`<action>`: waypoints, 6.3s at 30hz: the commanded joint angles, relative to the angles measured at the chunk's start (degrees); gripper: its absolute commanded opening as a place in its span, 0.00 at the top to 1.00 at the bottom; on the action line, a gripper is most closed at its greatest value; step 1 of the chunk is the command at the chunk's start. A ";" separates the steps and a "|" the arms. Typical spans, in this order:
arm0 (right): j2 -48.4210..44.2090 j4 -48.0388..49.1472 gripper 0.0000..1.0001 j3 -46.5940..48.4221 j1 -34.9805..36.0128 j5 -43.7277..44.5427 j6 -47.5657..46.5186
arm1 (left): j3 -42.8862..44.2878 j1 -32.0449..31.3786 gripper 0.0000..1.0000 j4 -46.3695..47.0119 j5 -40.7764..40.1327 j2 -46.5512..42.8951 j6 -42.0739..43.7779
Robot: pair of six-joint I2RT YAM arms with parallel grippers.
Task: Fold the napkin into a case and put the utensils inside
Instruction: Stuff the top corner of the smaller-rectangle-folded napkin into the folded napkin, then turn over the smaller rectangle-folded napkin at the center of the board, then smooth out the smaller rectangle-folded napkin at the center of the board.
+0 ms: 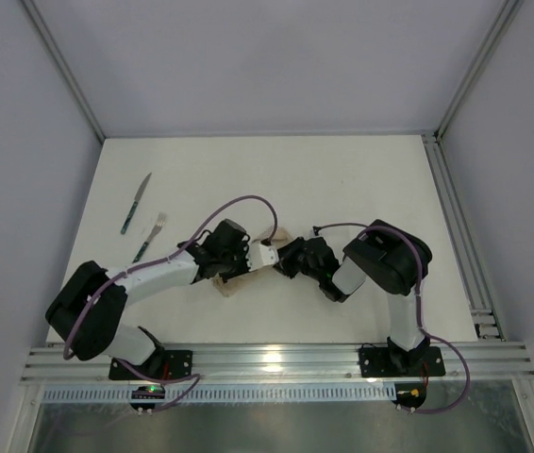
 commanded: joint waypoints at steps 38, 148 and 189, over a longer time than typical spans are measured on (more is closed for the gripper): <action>1.67 5.10 0.96 -1.50 -1.07 0.77 -0.53 | -2.26 0.67 0.92 -1.20 -2.18 2.95 2.43; 11.17 -110.83 0.75 60.29 16.15 37.53 -70.23 | 3.98 16.67 0.81 -8.49 -18.35 -20.16 -2.49; -36.82 -82.27 0.96 12.93 -9.24 6.77 -62.33 | 30.17 5.07 0.49 -8.59 9.41 13.32 -18.04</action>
